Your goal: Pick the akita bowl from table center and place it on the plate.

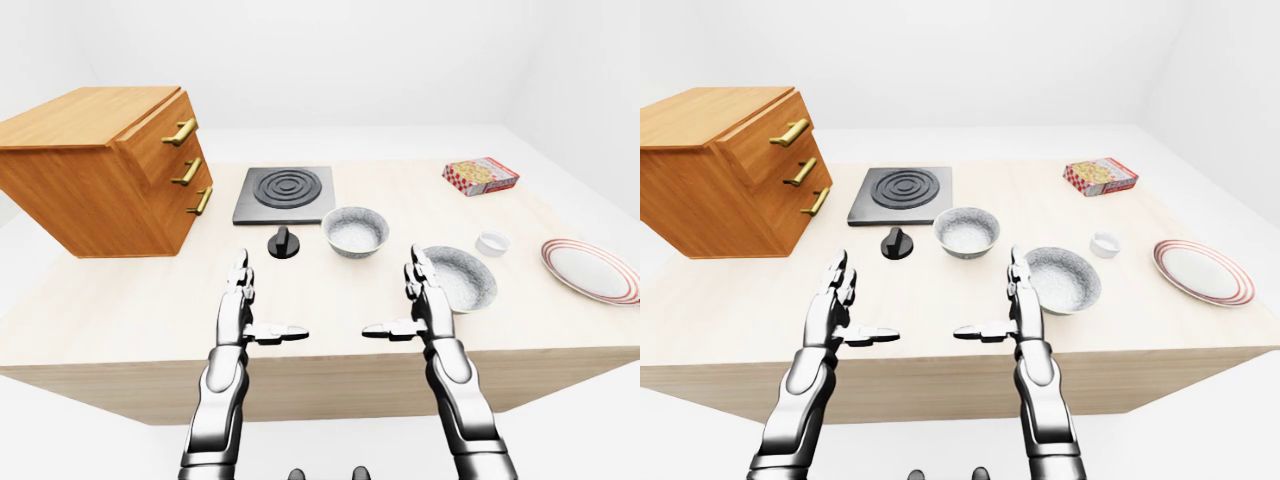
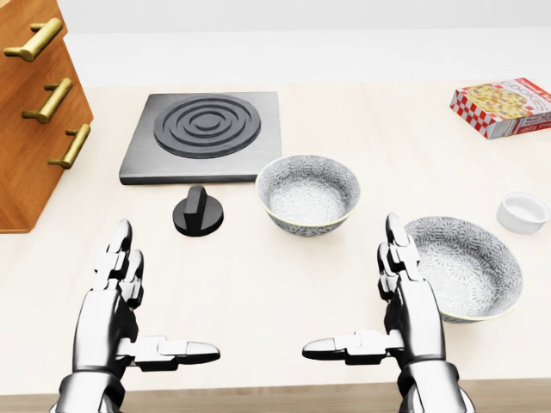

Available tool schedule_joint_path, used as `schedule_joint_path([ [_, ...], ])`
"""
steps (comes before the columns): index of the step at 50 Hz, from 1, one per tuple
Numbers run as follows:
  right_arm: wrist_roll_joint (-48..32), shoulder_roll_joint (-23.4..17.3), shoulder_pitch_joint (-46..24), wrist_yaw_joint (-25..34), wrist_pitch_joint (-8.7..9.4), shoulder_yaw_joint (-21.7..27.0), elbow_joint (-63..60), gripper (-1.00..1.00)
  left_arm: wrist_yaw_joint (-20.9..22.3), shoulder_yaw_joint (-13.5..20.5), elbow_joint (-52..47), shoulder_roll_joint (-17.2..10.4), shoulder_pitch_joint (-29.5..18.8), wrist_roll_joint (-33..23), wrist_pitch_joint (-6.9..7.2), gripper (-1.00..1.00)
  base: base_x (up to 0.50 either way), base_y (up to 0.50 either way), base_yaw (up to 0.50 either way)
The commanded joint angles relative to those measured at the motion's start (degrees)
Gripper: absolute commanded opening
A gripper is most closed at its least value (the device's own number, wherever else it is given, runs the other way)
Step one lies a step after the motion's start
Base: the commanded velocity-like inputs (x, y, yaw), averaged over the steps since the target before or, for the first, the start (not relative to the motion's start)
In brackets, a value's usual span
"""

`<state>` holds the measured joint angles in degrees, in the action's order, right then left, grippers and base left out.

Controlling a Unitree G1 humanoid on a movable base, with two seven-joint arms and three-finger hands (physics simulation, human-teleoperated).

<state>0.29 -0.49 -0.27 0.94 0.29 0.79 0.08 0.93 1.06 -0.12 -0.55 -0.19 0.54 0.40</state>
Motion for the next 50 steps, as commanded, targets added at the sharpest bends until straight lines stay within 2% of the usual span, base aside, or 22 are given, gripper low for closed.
schedule_joint_path([
  [1, -0.2, -0.9, -0.4, 1.7, 1.09, 1.2, -0.7, 1.00, 1.7, 1.8, -0.6, -0.8, -0.3, 1.3, 1.40, 1.00, 0.00, 0.00, 0.00],
  [6, -0.5, -0.8, -0.2, 2.1, 2.25, 0.9, -2.6, 1.00, 2.0, 2.0, -2.0, -1.1, -0.7, 1.6, 3.05, 1.00, 0.00, 0.00, 0.00],
  [11, -0.9, -0.7, -1.3, 1.9, 4.42, 0.9, -4.6, 1.00, 2.4, 2.8, -2.2, -1.8, -2.9, 1.7, 4.60, 1.00, 0.00, 0.00, 0.00],
  [14, -3.0, -1.4, -2.3, 1.8, 4.71, 0.5, -6.3, 1.00, 2.3, 3.8, -2.7, -2.5, -5.0, 2.0, 4.60, 1.00, 0.00, 0.00, 0.00],
  [25, -3.0, -1.5, -7.1, 2.1, 4.71, 1.3, -10.4, 1.00, 2.1, 5.6, -5.7, -4.8, -11.1, 1.5, 4.60, 1.00, 0.00, 0.00, 0.00],
  [29, -2.7, -1.3, -6.8, 2.3, 4.71, 0.8, -10.5, 1.00, 2.1, 5.7, -6.4, -4.7, -10.8, 1.7, 4.60, 1.00, 0.00, -0.04, 0.00],
  [50, -2.8, -1.1, -6.7, 2.5, 4.71, 0.3, -10.8, 1.00, 2.2, 5.4, -7.2, -4.3, -9.9, 1.8, 4.60, 1.00, 0.00, -0.50, 0.00],
])
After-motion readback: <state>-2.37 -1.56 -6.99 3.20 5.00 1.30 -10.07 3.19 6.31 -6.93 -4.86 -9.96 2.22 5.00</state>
